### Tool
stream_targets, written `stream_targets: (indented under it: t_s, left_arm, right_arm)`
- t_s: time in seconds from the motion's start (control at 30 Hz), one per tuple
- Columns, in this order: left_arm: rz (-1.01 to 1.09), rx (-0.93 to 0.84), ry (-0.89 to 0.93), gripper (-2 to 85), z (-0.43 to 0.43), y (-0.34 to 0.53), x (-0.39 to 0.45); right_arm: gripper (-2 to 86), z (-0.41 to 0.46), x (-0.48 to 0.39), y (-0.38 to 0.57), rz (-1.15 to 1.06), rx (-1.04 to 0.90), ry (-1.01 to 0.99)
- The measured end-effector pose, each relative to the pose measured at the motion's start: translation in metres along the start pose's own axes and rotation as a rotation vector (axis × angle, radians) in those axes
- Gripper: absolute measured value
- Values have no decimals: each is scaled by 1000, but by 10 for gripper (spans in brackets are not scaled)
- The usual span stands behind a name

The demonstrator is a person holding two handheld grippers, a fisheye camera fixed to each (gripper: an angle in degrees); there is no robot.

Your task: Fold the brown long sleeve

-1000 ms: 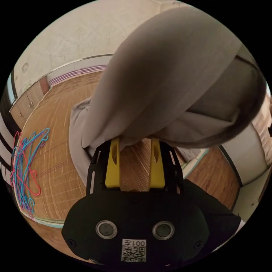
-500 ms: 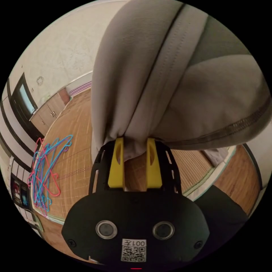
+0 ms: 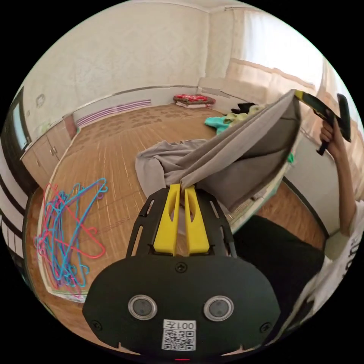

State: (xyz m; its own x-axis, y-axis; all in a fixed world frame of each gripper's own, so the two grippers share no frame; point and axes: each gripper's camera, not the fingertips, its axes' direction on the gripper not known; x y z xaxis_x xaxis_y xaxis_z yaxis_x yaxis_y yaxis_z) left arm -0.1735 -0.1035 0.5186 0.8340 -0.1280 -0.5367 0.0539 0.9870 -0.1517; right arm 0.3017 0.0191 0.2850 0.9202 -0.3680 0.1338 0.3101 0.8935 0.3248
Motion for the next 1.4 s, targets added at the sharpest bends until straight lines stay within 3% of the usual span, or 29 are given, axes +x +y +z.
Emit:
stream_targets:
  t_s: [0.1,0.27,0.43,0.53,0.63,0.77,1.0,1.17,1.4]
  left_arm:
    - [107,-124,-15,-9,-35,-3,23]
    - [186,-305,-1,-9,-46,22,62]
    - [-5,-429,7,-5,20,74,77]
    - [-69,-516,-103,16,53,103,101]
    - [-90,-472,-182,51,51,112,130]
    - [-55,-389,-155,86,51,106,167]
    - [-24,-458,-159,116,111,77,202]
    - [19,-532,-340,108,158,77,221]
    - [-65,-467,-432,-1,129,76,203]
  right_arm:
    - [2,3,-13,-7,-81,-65,15]
    - [5,24,-39,5,-259,-328,-3]
    - [13,71,-56,72,-233,-561,-71]
    - [29,96,-75,122,-220,-676,-51]
    - [74,104,-96,155,-231,-753,-7]
    - [121,107,-102,186,-160,-826,41]
    - [142,113,-80,223,147,-670,-115]
    - [92,138,-83,243,184,-668,-74]
    - [31,115,-75,246,226,-573,-10]
